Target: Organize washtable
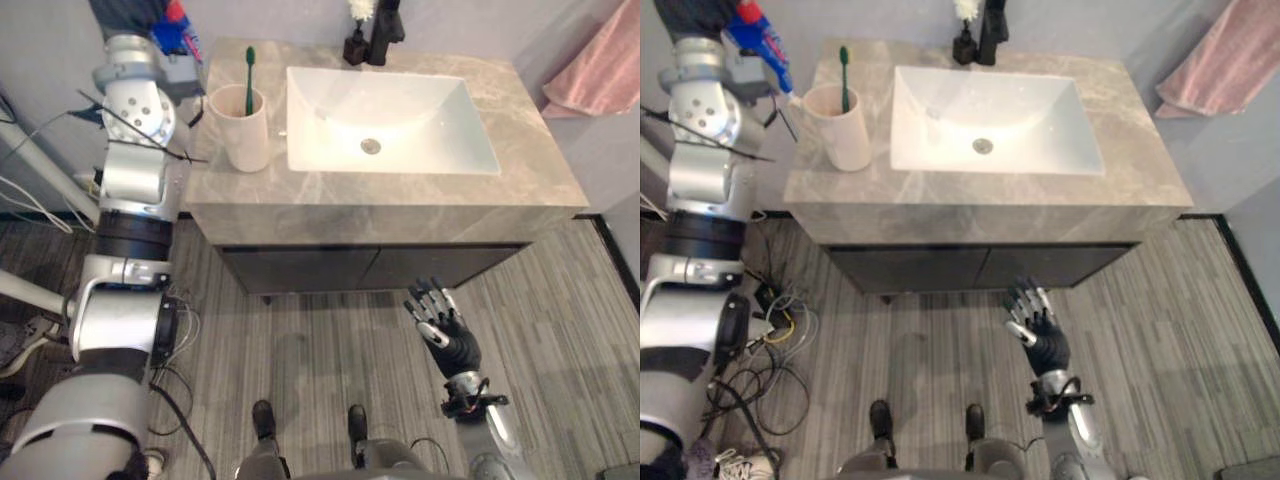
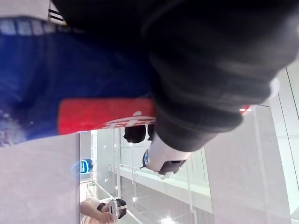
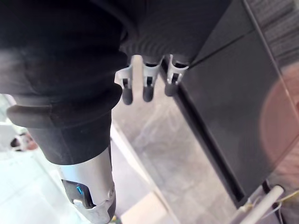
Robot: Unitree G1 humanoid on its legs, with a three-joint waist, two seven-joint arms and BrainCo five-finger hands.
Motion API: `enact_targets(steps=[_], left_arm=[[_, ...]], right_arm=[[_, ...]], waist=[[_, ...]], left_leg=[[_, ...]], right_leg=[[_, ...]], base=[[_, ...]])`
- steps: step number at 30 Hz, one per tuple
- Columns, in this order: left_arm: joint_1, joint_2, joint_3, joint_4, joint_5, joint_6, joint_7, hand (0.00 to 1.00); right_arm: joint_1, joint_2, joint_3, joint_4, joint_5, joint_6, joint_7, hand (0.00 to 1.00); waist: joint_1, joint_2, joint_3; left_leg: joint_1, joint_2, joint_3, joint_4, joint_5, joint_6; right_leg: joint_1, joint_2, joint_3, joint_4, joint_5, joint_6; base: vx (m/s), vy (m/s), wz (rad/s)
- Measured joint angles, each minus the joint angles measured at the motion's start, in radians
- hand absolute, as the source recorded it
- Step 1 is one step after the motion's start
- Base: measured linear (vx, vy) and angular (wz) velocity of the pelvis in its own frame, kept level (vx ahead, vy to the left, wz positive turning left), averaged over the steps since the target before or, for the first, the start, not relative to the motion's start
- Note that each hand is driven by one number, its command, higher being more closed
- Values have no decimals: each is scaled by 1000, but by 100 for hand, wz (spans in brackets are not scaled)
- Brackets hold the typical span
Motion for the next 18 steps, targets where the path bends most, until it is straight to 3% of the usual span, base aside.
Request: enact_targets(steps=[6, 18], left_arm=[[-79, 10, -25, 13, -14, 0, 20, 100], [-166, 40, -70, 70, -29, -19, 22, 100]], right_arm=[[-14, 0, 2, 0, 4, -2, 0, 0], [-28, -1, 27, -2, 7, -5, 0, 0]], waist=[[-2, -25, 36], [-22, -29, 82]], left_leg=[[-28, 0, 6, 0, 4, 2], [-50, 1, 10, 0, 5, 3]], right_leg=[[-33, 0, 8, 0, 8, -1], [-56, 2, 14, -2, 10, -2]], base=[[-8, 2, -4], [5, 1, -2]])
